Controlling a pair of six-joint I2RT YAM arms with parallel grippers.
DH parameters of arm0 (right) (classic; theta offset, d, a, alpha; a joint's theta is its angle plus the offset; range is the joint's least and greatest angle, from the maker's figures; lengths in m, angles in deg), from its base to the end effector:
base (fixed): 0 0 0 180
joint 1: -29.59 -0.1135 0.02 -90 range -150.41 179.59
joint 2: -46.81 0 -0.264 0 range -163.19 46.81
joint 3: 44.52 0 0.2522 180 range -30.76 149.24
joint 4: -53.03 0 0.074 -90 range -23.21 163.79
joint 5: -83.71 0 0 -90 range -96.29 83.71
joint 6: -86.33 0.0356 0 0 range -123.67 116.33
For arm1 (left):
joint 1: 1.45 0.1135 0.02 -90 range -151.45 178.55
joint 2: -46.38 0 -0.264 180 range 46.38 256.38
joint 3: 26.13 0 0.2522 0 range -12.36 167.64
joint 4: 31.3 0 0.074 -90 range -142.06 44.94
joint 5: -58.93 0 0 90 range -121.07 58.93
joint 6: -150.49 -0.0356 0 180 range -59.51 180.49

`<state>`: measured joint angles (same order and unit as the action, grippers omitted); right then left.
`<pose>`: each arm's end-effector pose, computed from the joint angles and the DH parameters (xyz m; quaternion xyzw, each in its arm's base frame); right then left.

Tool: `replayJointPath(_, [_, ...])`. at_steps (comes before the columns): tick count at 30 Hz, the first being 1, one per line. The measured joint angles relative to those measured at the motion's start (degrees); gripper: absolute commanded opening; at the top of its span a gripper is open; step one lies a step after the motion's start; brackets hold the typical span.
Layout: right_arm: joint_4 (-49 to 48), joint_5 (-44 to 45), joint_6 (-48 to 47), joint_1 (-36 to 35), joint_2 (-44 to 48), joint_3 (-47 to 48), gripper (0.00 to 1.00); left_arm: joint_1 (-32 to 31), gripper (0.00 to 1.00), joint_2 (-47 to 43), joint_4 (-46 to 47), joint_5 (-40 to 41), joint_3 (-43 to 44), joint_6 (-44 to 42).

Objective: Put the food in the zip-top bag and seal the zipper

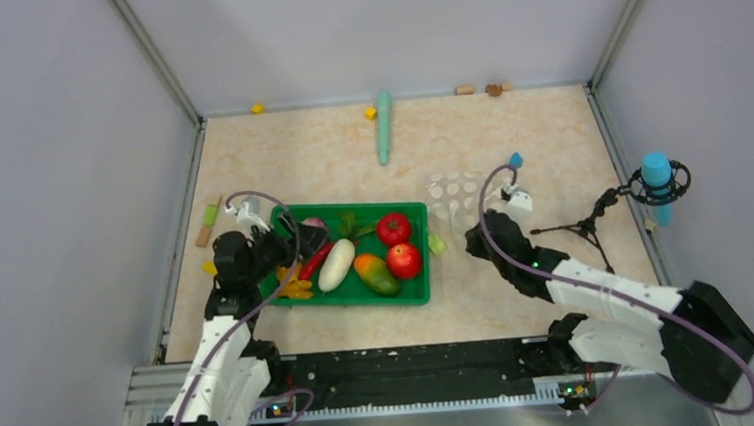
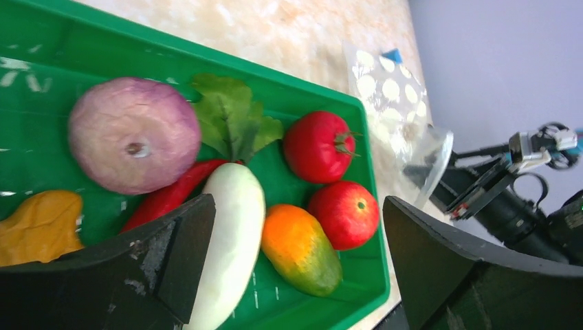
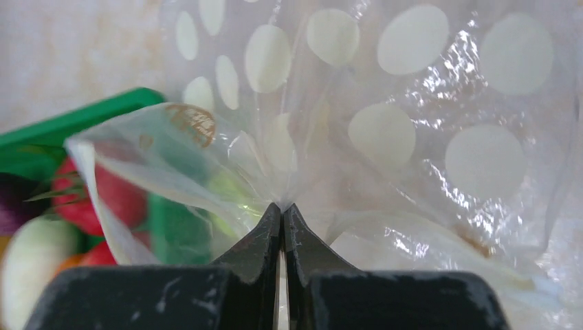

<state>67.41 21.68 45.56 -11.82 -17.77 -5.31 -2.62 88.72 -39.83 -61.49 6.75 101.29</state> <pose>0.1728 0.1301 0.1765 0.1623 0.8695 0.1391 0.4453 0.1728 -0.0216 0.2175 -0.1195 0.7867 -0.4013 0.4536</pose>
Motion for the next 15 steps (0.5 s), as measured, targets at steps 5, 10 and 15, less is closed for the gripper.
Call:
replayJointPath(5, [-3.1, -2.9, 1.3, 0.0, 10.6, -1.9, 0.0, -6.2, 0.97, -1.6, 3.5, -2.1, -0.5, -0.4])
replayJointPath(10, [-4.9, -4.9, 3.9, -0.1, 13.6, -3.5, 0.0, -20.5, 0.97, -1.5, 4.9, 1.0, 0.4, -2.3])
replayJointPath(15, [-9.1, -5.4, 8.3, -0.1, 15.4, -6.0, 0.0, -32.1, 0.97, 3.9, 11.6, 5.1, 1.7, -2.8])
